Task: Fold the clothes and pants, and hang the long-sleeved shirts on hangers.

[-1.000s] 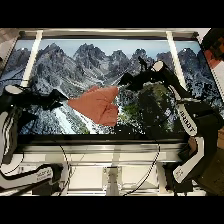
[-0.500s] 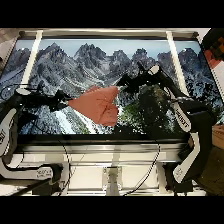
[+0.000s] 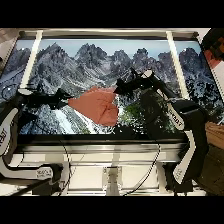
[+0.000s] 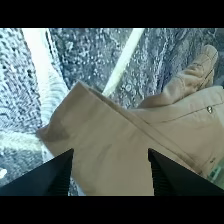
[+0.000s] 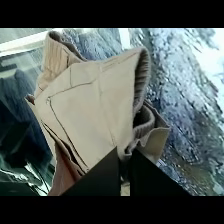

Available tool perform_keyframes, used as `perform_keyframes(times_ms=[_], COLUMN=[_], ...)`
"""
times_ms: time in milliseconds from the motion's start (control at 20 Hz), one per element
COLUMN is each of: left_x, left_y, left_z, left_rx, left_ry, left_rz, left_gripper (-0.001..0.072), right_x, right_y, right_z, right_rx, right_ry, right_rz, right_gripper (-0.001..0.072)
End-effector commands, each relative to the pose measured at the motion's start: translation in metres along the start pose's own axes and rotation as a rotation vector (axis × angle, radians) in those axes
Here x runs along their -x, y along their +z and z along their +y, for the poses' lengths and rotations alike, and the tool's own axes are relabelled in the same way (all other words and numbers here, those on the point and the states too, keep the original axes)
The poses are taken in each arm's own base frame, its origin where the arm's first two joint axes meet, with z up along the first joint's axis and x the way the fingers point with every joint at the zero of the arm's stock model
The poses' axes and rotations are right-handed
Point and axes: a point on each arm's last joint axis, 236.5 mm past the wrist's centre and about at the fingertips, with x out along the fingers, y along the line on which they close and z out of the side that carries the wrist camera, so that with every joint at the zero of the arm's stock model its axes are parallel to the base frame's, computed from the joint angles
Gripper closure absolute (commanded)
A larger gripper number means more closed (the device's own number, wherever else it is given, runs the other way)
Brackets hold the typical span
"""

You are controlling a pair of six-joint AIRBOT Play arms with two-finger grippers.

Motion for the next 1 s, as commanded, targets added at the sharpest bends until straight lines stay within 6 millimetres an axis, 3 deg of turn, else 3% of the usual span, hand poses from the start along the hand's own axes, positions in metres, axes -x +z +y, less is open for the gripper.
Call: perform_keyframes(times_ms=[0,100,150,200,400,650,750,800,950], left_x=[-0.005,-0.002,0.002,0.010,0.046,0.082,0.087,0.088,0.087], left_y=[0.002,0.008,0.013,0.020,0.032,0.024,0.020,0.019,0.019], left_z=[-0.009,-0.033,-0.050,-0.069,-0.139,-0.220,-0.237,-0.240,-0.239], left_rx=[-0.015,-0.027,-0.039,-0.066,-0.184,-0.396,-0.434,-0.439,-0.443], left_ry=[-0.021,-0.120,-0.181,-0.251,-0.399,-0.483,-0.504,-0.507,-0.501], left_rz=[-0.018,-0.044,-0.065,-0.096,-0.183,-0.241,-0.247,-0.246,-0.244], left_gripper=[0.0333,0.0508,0.0640,0.0689,0.0690,0.0690,0.0690,0.0690,0.0690], right_x=[0.005,0.025,0.041,0.060,0.158,0.255,0.274,0.272,0.238], right_y=[-0.004,0.006,0.016,0.026,0.064,0.085,0.084,0.079,0.051], right_z=[0.013,0.042,0.062,0.081,0.158,0.220,0.233,0.233,0.212], right_rx=[0.047,0.105,0.142,0.166,0.264,0.431,0.504,0.508,0.504], right_ry=[0.025,0.064,0.088,0.112,0.230,0.335,0.329,0.326,0.290], right_rz=[0.026,0.017,-0.009,-0.042,-0.254,-0.582,-0.653,-0.634,-0.454], right_gripper=[0.0695,0.0697,0.0698,0.0699,0.0701,0.0701,0.0700,0.0700,0.0700])
